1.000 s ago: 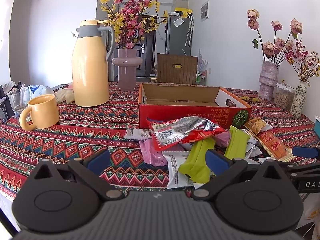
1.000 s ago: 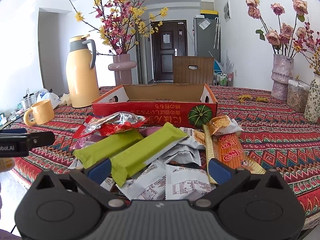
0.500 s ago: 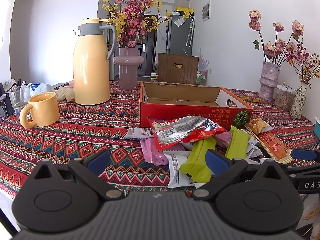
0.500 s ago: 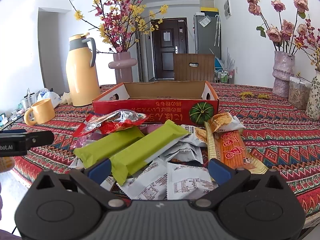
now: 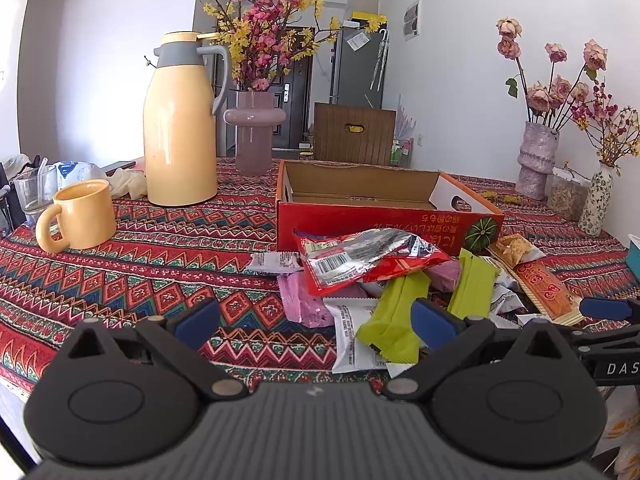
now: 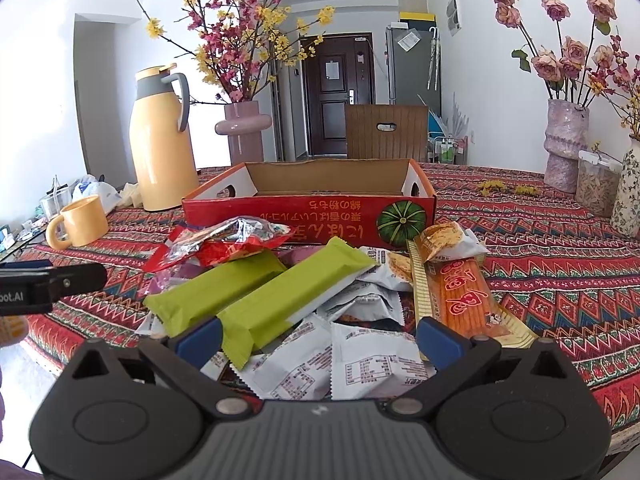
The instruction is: Organize snacks
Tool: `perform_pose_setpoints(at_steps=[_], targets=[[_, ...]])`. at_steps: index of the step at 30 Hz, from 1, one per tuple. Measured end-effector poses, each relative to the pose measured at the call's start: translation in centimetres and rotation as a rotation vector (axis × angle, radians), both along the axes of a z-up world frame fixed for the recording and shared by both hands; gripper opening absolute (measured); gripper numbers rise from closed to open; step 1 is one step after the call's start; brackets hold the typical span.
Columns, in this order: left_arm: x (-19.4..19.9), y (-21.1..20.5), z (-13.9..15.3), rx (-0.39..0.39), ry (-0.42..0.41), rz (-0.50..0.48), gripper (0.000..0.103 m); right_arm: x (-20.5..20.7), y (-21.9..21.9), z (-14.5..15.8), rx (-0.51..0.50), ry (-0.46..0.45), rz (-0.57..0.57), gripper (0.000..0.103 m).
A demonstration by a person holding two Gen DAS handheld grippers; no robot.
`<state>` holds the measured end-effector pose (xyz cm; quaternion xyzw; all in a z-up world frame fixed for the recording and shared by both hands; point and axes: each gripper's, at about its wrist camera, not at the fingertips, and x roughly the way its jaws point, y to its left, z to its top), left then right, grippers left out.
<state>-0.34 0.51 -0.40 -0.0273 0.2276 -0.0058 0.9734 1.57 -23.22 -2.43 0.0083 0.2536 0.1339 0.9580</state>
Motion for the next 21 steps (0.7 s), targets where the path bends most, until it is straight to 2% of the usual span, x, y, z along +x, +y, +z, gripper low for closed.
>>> perform_pose_setpoints(at_steps=[21], targets=[[0.57, -0.31, -0.58, -0.010, 0.035, -0.019, 0.103, -0.01, -0.06, -0.04, 0.001, 0.000, 0.001, 0.103]])
